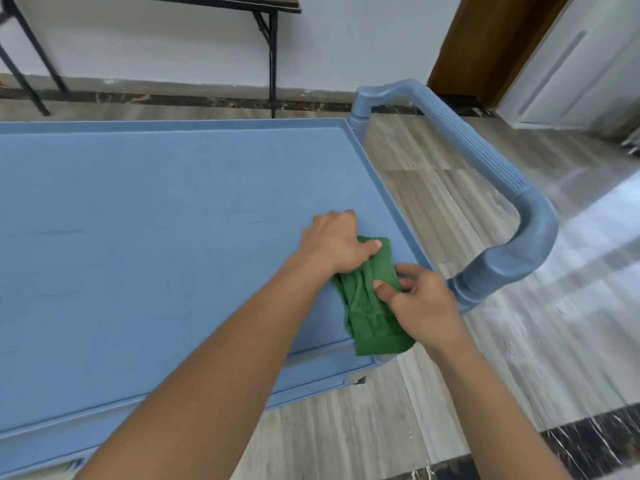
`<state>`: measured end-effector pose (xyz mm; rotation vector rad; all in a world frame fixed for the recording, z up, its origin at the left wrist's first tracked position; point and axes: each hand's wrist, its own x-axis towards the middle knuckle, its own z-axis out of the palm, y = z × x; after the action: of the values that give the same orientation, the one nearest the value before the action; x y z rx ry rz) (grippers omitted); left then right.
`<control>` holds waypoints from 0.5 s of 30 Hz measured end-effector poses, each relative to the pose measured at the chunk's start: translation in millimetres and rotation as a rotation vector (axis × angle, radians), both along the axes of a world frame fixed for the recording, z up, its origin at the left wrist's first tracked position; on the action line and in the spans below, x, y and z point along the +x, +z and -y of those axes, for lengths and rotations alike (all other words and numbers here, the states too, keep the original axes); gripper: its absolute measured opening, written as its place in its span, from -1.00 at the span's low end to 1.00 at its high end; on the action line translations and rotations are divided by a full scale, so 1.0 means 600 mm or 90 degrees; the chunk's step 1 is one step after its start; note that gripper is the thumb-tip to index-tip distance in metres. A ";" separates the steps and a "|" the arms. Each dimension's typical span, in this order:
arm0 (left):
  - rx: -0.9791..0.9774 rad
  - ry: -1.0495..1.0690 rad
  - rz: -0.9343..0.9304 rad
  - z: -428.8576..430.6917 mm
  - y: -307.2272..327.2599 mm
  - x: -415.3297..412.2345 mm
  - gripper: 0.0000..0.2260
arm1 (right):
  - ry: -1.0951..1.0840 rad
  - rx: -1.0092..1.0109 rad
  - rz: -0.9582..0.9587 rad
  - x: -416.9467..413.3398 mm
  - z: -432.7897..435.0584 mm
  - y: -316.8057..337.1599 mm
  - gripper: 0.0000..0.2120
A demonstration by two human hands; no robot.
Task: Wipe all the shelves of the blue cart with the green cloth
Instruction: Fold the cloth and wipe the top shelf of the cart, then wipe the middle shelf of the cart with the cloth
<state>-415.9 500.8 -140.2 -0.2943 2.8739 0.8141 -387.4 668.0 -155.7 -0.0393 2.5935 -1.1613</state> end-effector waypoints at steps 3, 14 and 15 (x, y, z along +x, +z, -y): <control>-0.044 -0.024 0.005 -0.010 -0.013 -0.016 -0.67 | 0.028 -0.074 0.017 0.001 -0.014 -0.004 -0.85; 0.261 -0.077 -0.337 -0.067 0.063 0.119 -0.83 | 0.133 -0.553 0.011 0.059 -0.079 -0.016 -0.62; 0.286 -0.096 -0.343 -0.073 0.072 0.128 -0.82 | 0.172 -0.585 0.010 0.054 -0.088 -0.010 -0.60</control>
<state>-339.1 544.5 -97.0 0.2272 2.9847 1.6799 -355.0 721.0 -161.8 -0.5413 1.7443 -2.0789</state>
